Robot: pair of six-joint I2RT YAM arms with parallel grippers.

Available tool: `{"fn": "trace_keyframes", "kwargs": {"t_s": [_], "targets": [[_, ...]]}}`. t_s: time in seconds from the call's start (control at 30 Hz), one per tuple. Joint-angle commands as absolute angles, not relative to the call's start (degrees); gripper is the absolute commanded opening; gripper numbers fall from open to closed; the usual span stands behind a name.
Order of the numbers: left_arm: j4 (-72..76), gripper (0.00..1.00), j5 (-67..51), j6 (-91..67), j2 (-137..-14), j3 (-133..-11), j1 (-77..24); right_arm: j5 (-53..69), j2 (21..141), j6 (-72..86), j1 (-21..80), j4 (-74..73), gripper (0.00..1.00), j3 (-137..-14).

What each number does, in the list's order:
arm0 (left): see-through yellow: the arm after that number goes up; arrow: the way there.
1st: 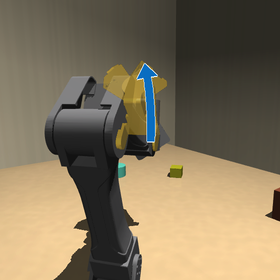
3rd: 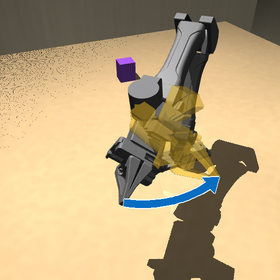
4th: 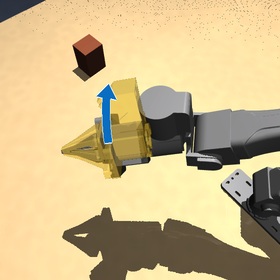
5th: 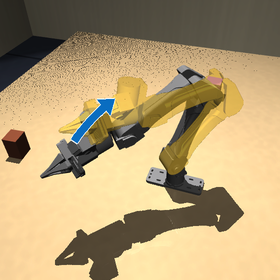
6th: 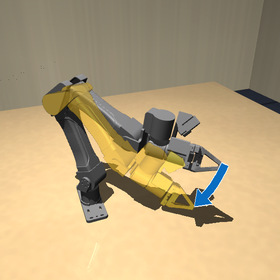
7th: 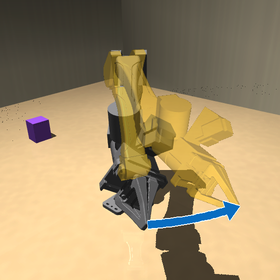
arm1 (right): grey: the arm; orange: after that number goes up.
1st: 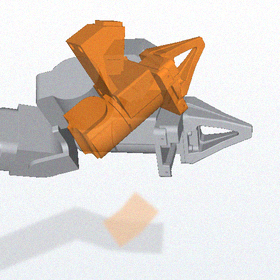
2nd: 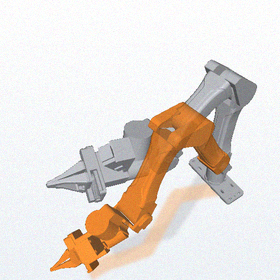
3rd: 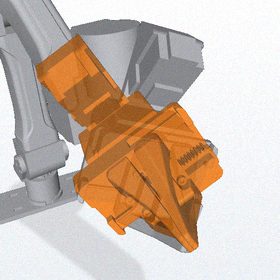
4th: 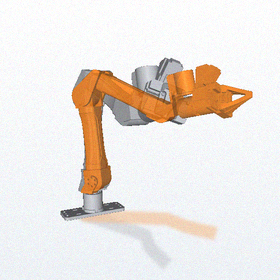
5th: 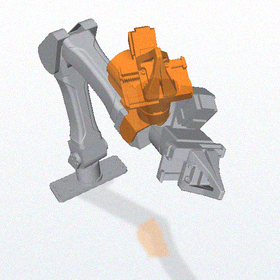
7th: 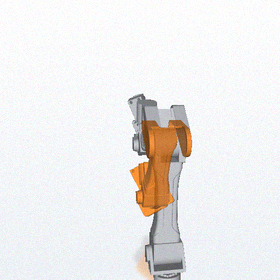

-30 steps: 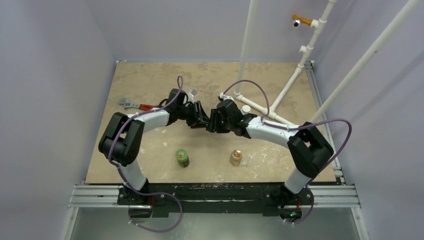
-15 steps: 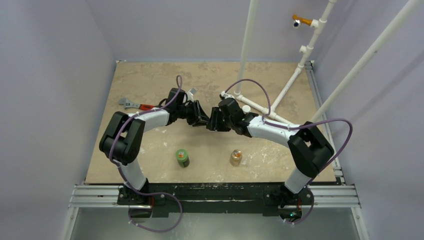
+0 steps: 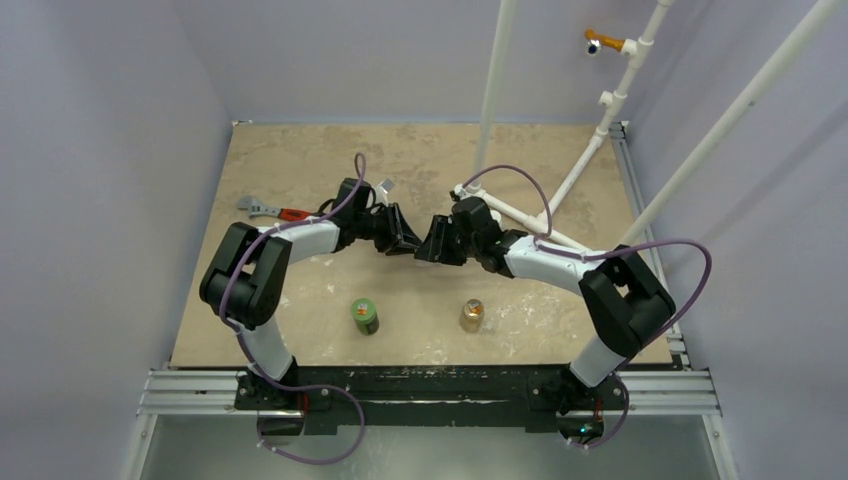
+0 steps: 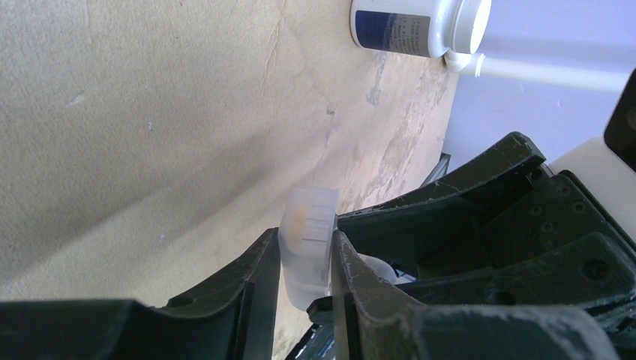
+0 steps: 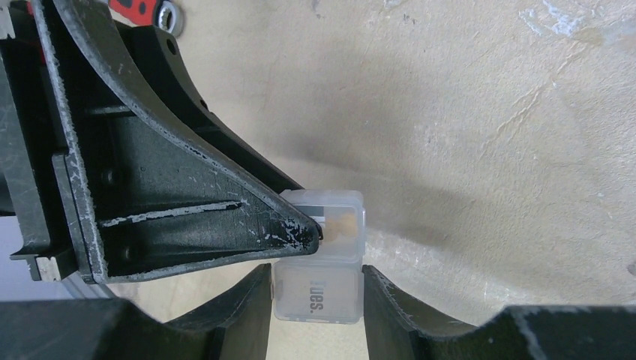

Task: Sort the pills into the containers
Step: Open the pill container at the center of the board.

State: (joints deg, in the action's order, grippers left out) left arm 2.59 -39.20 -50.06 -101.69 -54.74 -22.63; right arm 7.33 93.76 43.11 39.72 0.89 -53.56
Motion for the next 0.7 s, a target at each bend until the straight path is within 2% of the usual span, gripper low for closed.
{"fn": "trace_keyframes", "kwargs": {"t_s": [0.0,0.23,0.43,0.67], "targets": [[4.14,0.00,-40.23,-49.03,-101.51,-54.55,-21.91,12.00,90.88,45.46,37.38,6.01,0.27,-51.86],[3.30,0.00,-40.16,-48.52,-101.25,-54.99,-21.53,13.61,90.20,46.50,36.04,7.30,0.39,-50.06],[2.08,0.00,-39.89,-47.70,-100.75,-55.37,-21.36,10.07,88.77,44.82,35.96,3.51,0.50,-50.58],[1.76,0.00,-39.85,-47.37,-100.61,-55.37,-21.27,6.25,87.66,43.31,36.00,0.10,0.51,-51.29]]}}
